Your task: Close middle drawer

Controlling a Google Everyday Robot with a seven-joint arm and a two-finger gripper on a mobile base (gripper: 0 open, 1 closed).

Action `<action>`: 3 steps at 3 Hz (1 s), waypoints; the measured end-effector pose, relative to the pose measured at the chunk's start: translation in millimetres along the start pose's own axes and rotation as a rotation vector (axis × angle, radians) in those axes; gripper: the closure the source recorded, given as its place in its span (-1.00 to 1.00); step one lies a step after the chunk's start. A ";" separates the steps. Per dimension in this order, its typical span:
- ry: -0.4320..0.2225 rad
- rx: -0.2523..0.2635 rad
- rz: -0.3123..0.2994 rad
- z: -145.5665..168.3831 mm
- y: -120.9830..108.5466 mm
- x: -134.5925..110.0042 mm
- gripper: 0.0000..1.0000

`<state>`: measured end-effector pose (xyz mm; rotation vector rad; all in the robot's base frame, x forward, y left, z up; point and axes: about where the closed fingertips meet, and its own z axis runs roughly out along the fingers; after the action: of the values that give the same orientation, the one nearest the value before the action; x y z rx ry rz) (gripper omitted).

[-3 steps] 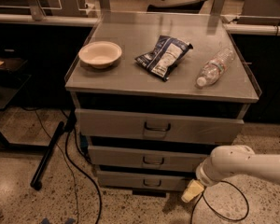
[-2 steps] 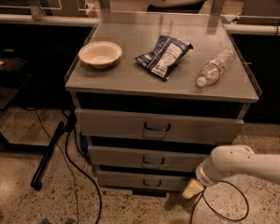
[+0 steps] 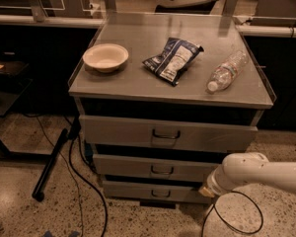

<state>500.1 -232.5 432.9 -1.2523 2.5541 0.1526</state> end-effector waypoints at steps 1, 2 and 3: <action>-0.017 0.028 0.020 3.3 -13.3 -6.1 0.76; -0.026 0.044 0.035 7.3 -21.8 -7.7 1.00; -0.026 0.044 0.035 7.3 -21.8 -7.7 0.46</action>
Offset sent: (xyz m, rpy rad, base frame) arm 0.0353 -0.0118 -0.0050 0.0014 -0.0656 -0.0738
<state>523.3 -238.5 429.0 -1.1819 2.5443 0.1182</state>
